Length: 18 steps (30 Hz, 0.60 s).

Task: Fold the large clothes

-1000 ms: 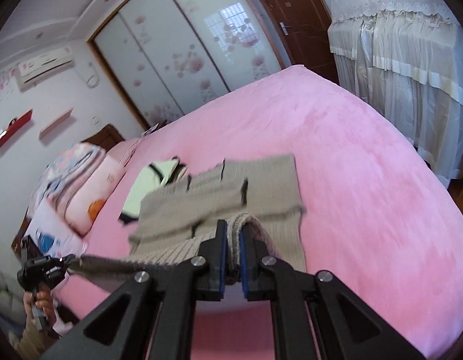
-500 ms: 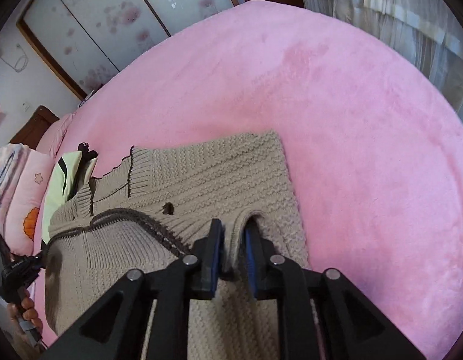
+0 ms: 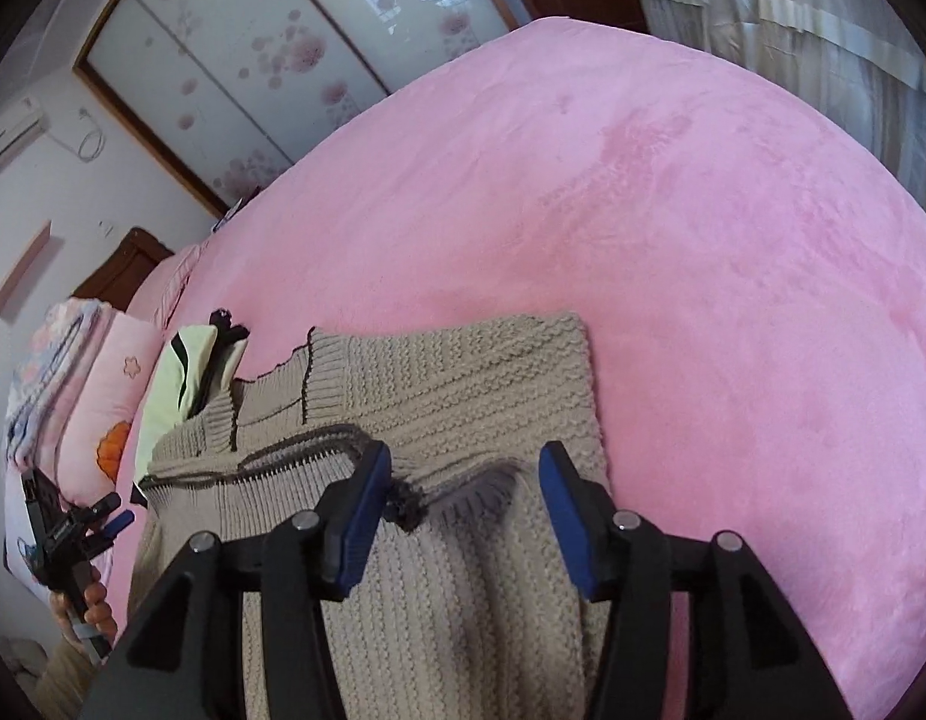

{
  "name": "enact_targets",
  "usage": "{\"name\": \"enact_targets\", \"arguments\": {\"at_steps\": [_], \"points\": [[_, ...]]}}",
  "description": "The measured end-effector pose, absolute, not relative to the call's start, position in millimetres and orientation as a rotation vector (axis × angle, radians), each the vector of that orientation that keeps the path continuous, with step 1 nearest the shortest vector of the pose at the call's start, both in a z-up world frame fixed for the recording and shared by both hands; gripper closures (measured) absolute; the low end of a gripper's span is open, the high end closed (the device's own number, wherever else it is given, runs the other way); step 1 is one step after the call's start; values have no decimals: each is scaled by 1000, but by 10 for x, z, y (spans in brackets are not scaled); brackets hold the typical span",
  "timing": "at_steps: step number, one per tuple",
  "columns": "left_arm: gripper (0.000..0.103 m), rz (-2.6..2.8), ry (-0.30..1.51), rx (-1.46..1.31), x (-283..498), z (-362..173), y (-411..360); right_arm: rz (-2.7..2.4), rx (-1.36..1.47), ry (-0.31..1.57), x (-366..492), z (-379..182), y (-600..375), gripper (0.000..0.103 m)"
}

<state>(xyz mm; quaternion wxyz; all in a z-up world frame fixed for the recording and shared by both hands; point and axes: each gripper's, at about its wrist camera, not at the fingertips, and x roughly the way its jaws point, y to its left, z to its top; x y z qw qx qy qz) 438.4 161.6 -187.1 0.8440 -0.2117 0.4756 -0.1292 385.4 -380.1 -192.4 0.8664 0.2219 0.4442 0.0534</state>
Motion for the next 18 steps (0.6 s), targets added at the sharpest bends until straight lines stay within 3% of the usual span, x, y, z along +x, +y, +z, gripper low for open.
{"name": "enact_targets", "arguments": {"at_steps": [18], "points": [[22, -446, 1059, -307, 4525, -2118, 1309, 304, 410, 958, 3950, -2080, -3828, 48]]}}
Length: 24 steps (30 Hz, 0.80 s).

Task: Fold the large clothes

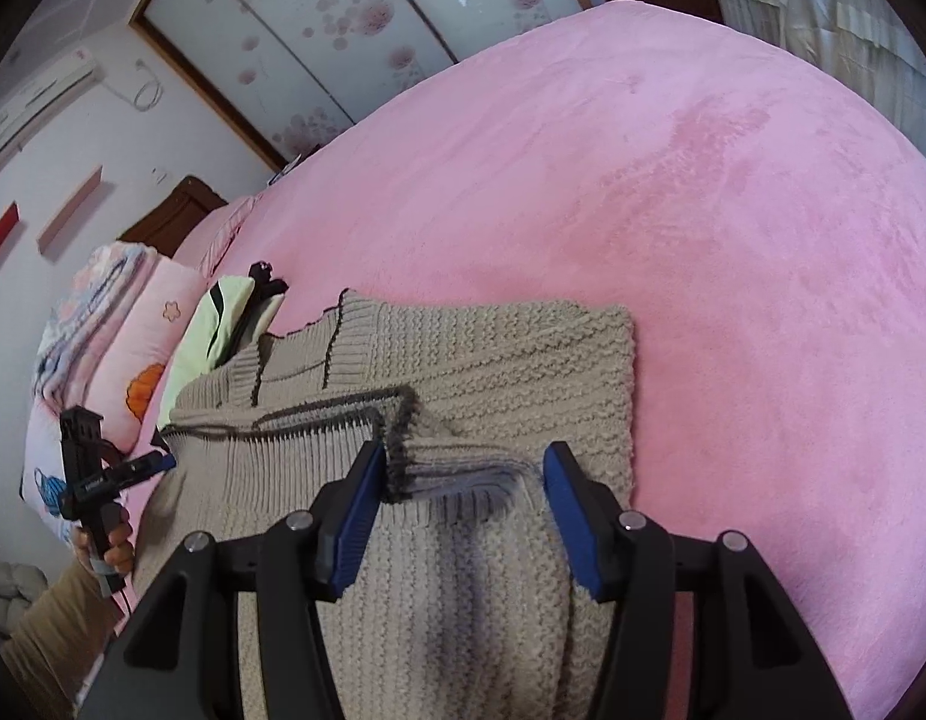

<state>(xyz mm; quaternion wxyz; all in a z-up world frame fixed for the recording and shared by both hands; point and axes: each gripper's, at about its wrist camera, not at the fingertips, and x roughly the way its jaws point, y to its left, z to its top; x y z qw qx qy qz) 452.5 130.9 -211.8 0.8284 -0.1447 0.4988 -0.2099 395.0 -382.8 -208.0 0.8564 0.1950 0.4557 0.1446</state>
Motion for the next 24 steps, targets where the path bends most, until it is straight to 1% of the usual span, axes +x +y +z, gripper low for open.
{"name": "enact_targets", "arguments": {"at_steps": [1, 4, 11, 16, 18, 19, 20, 21, 22, 23, 24], "points": [[22, -456, 1059, -303, 4518, -2117, 1309, 319, 392, 954, 3941, -2071, -3822, 47], [22, -481, 1059, -293, 4492, -2120, 1328, 360, 386, 987, 3949, -2122, -3843, 37], [23, -460, 1043, -260, 4508, -2127, 1335, 364, 325, 970, 3946, -2162, -3783, 37], [23, -427, 975, -170, 4457, -2006, 1349, 295, 222, 968, 4028, -2174, -3682, 38], [23, -400, 971, -154, 4467, -1996, 1398, 268, 191, 962, 4072, -2171, -3661, 46], [23, -400, 971, -160, 4471, -2000, 1427, 247, 171, 966, 4093, -2176, -3646, 54], [23, -400, 974, -164, 4477, -2006, 1451, 238, 152, 976, 4116, -2190, -3621, 65], [23, -396, 980, -164, 4487, -2017, 1469, 241, 143, 976, 4121, -2193, -3610, 73], [23, -397, 989, -160, 4500, -2034, 1478, 233, 123, 979, 4128, -2200, -3584, 87], [23, -397, 993, -153, 4511, -2047, 1478, 223, 101, 976, 4119, -2202, -3556, 90], [23, -393, 995, -142, 4520, -2058, 1472, 213, 83, 966, 4101, -2195, -3536, 90]]}}
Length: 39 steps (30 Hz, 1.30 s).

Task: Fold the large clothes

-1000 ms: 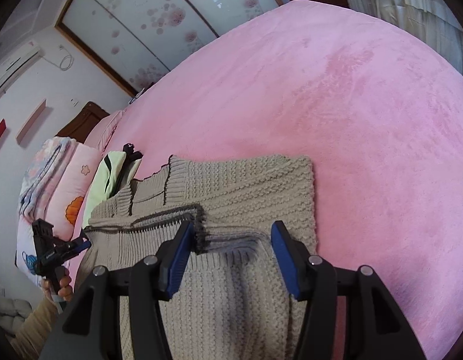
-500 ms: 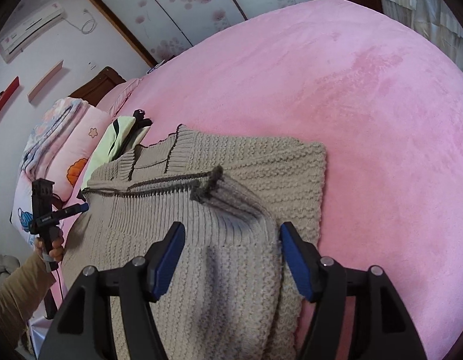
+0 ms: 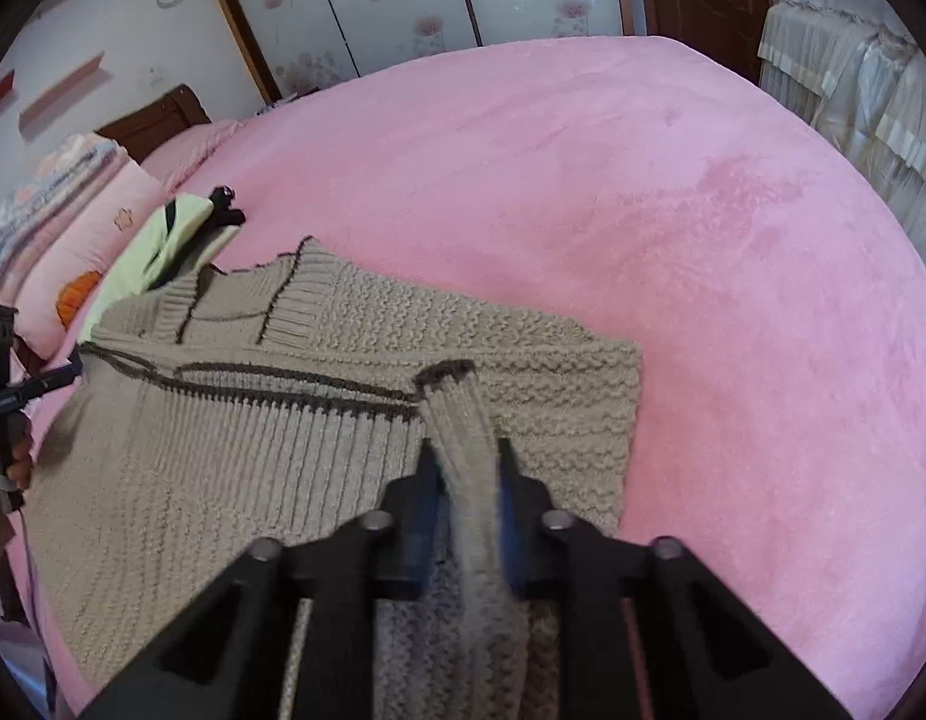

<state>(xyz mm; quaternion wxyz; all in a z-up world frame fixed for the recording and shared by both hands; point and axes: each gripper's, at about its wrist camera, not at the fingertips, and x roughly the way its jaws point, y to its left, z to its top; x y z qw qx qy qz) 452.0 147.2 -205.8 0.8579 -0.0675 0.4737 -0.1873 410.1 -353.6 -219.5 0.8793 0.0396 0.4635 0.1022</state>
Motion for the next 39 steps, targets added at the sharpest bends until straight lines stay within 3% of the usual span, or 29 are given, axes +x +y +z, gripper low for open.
{"name": "enact_targets", "arguments": {"at_steps": [3, 6, 13, 14, 17, 27, 34, 39], "points": [[26, -386, 988, -125, 4556, -2071, 1437, 185, 57, 935, 4034, -2158, -3514, 92], [46, -379, 985, -101, 4608, -2084, 1390, 171, 60, 927, 4020, -2156, -3509, 92], [52, -346, 1011, -25, 4689, -2153, 1275, 146, 48, 937, 4046, -2176, -3468, 93], [70, -327, 1006, -10, 4684, -2150, 1259, 138, 41, 933, 4037, -2169, -3457, 94], [91, -264, 971, 39, 4611, -2091, 1188, 98, 13, 919, 3995, -2141, -3412, 95], [93, -3, 832, 171, 4178, -1502, 851, -70, -84, 774, 3612, -1664, -3248, 96], [93, 52, 768, 152, 4540, -1039, 832, -166, -36, 662, 3884, -1250, -3314, 96], [93, 99, 754, 189, 4987, -1128, 695, -230, -7, 698, 4422, -1413, -3370, 96]]}}
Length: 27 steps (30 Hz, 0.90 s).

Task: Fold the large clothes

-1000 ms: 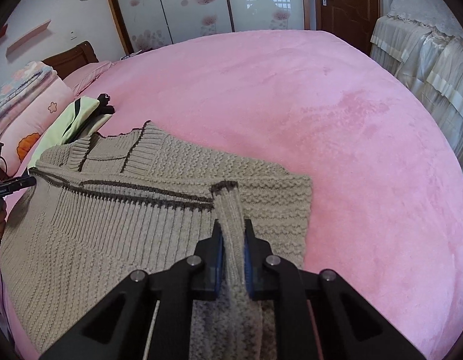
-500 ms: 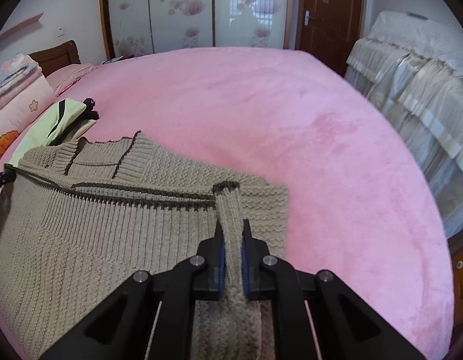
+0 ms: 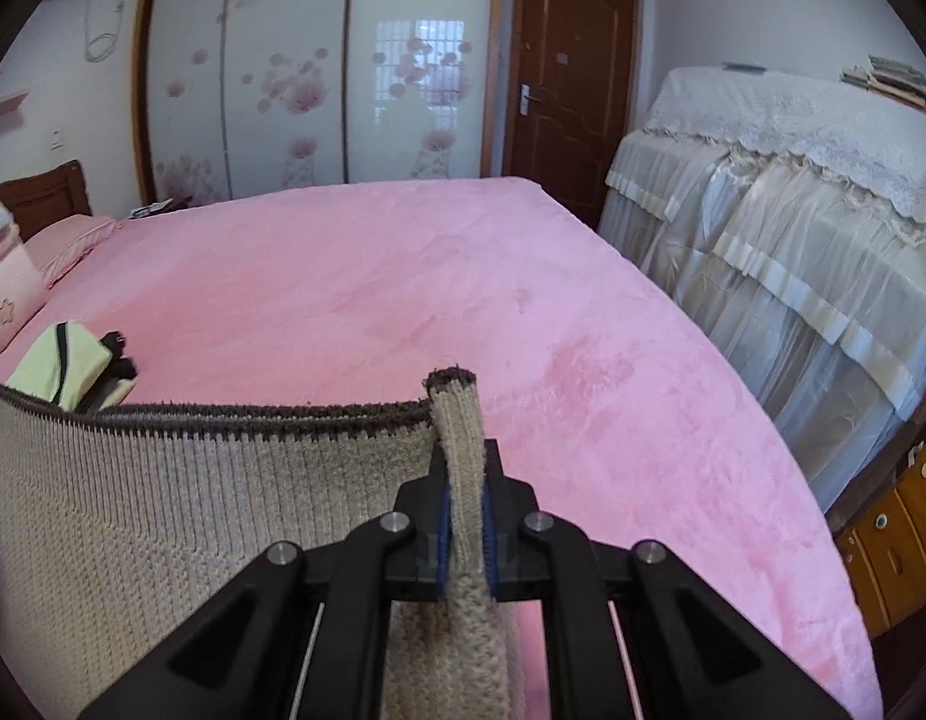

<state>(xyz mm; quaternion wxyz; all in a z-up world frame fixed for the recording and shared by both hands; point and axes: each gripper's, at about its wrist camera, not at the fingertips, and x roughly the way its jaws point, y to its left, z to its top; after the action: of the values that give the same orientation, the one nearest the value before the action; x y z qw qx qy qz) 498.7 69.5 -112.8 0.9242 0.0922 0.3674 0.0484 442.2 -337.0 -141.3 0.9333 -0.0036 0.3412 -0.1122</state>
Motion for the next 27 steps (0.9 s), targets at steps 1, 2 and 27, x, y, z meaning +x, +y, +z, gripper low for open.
{"name": "enact_targets", "arguments": {"at_steps": [1, 2, 27], "points": [[93, 113, 758, 201, 5078, -1223, 662, -243, -13, 708, 4506, -1490, -3371, 96], [93, 123, 766, 201, 5147, -1309, 641, -252, -16, 727, 4597, -1579, -3372, 96], [33, 125, 744, 115, 3997, -1050, 693, -33, 118, 799, 3748, -1210, -2767, 73]]}}
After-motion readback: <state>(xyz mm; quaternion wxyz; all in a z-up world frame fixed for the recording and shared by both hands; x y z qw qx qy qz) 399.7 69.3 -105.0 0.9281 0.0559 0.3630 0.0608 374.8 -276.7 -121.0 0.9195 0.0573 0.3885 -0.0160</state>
